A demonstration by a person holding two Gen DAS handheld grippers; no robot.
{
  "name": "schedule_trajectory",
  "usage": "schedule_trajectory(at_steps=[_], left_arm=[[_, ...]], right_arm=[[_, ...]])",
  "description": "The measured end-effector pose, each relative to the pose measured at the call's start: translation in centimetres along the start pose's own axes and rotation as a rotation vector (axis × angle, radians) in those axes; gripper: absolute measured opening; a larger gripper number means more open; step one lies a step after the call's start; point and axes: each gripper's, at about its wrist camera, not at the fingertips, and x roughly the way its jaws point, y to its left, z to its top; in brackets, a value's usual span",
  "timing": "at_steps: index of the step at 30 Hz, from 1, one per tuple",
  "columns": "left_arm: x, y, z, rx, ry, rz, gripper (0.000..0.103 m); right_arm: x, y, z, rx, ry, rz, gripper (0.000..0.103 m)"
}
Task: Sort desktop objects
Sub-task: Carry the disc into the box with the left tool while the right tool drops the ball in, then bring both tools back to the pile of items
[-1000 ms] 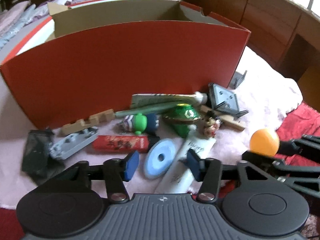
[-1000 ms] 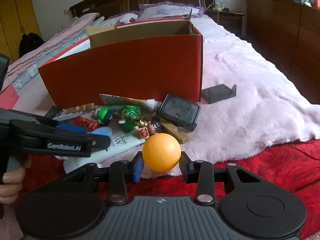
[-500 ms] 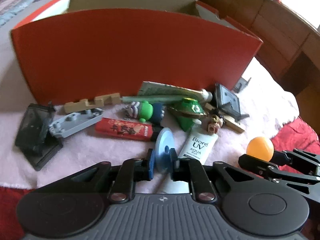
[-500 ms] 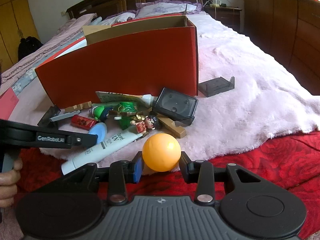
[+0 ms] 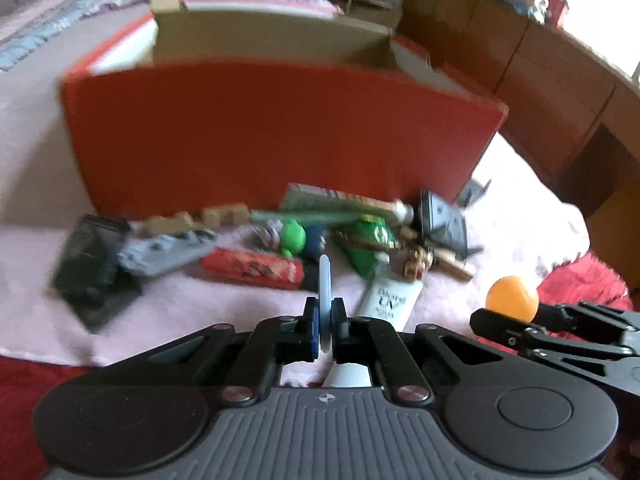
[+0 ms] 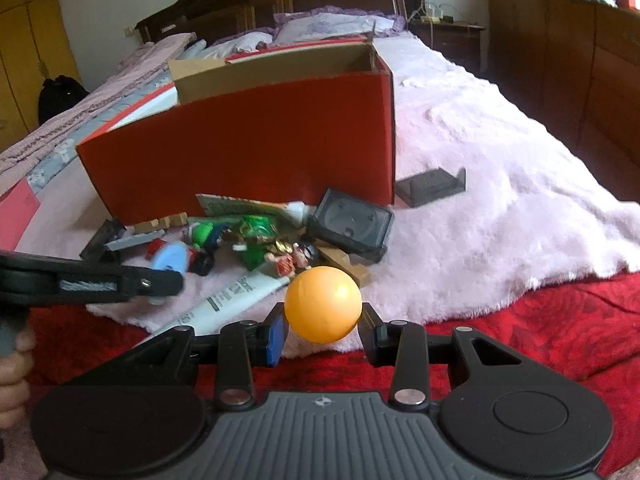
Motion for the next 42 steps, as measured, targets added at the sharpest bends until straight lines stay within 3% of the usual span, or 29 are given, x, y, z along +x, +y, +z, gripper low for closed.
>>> schedule_trajectory(at_steps=[5, 10, 15, 18, 20, 21, 22, 24, 30, 33, 37, 42], left_arm=[[-4.1, 0.4, 2.1, -0.002, -0.112, 0.024, 0.007], [-5.7, 0.3, 6.2, 0.025, -0.188, 0.032, 0.008], [-5.1, 0.5, 10.7, 0.076, -0.218, 0.069, 0.008], [-3.2, 0.9, 13.1, 0.095, -0.188, 0.095, 0.008], [-1.6, 1.3, 14.3, 0.093, -0.156, 0.128, 0.015], [-1.0, 1.5, 14.6, 0.09, -0.141, 0.151, 0.025], [-0.6, 1.7, 14.7, 0.083, -0.134, 0.172, 0.043], [-0.4, 2.0, 14.6, 0.07, -0.134, 0.195, 0.058], [-1.7, 1.9, 11.8, 0.074, -0.157, 0.197, 0.083], [-2.7, 1.4, 9.4, 0.094, -0.162, 0.195, 0.095], [-3.1, 0.9, 5.6, 0.084, -0.114, 0.228, 0.1], [-2.1, 0.8, 1.0, 0.055, -0.014, 0.229, 0.1]], right_arm=[[-1.0, 0.9, 1.5, -0.024, -0.033, 0.035, 0.04], [-1.9, 2.1, 5.5, -0.057, -0.098, 0.09, 0.04], [-1.8, 3.2, 11.1, -0.097, -0.172, 0.138, 0.04], [-0.8, 3.9, 14.0, -0.119, -0.193, 0.144, 0.04], [0.6, 4.3, 15.8, -0.123, -0.187, 0.131, 0.04], [1.3, 4.4, 16.4, -0.122, -0.177, 0.122, 0.041], [2.0, 4.4, 16.9, -0.115, -0.167, 0.106, 0.043], [2.8, 4.3, 17.5, -0.107, -0.157, 0.091, 0.046], [2.9, 4.3, 16.3, -0.125, -0.172, 0.084, 0.051], [1.2, 4.0, 14.2, -0.127, -0.183, 0.085, 0.052], [-0.4, 3.8, 10.4, -0.13, -0.162, 0.082, 0.057], [0.5, 3.7, 5.4, -0.131, -0.053, 0.067, 0.056]])
